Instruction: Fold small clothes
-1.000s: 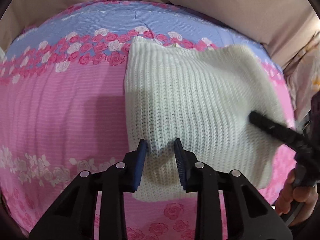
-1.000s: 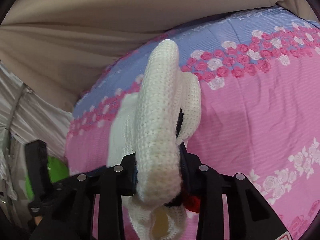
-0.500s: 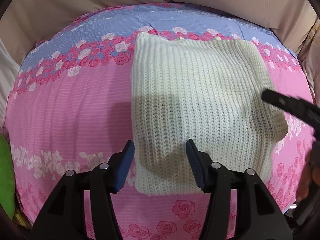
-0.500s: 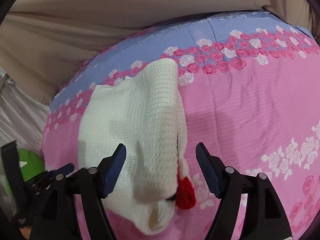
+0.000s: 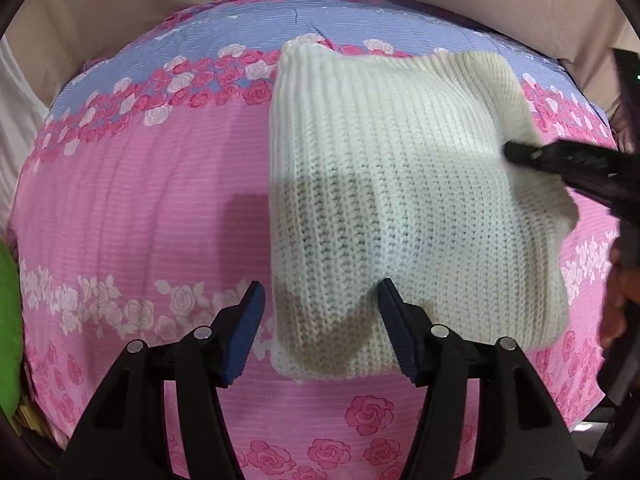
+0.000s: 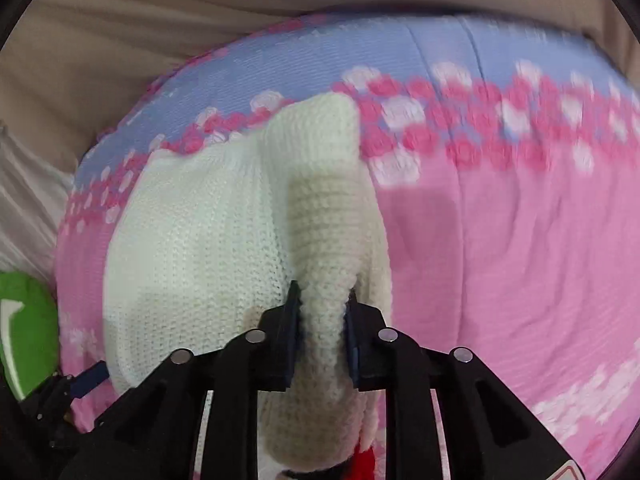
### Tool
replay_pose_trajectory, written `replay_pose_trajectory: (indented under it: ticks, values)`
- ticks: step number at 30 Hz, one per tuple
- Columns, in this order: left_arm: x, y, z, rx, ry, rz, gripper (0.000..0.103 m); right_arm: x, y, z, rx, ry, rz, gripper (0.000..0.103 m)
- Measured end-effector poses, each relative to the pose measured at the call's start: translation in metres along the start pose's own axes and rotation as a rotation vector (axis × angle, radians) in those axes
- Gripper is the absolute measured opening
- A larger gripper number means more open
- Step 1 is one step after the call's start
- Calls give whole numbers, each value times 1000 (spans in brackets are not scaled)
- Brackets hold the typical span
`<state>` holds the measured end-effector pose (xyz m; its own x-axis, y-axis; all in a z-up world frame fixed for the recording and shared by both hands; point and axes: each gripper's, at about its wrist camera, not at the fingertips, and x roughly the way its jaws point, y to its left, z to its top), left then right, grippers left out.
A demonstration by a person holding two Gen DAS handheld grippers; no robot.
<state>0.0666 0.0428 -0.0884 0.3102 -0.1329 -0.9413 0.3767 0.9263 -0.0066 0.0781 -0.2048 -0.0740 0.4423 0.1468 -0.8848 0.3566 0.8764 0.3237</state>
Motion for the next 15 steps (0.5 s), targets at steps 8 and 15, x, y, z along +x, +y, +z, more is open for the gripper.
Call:
replay_pose_trajectory:
  ticks: [8, 15]
  values:
    - [-9, -9, -11, 17, -25, 30, 58, -55, 28, -62, -94, -73, -58, 27]
    - [-19, -16, -13, 3, -48, 52, 59, -58, 37, -74, -131, -89, -135, 28]
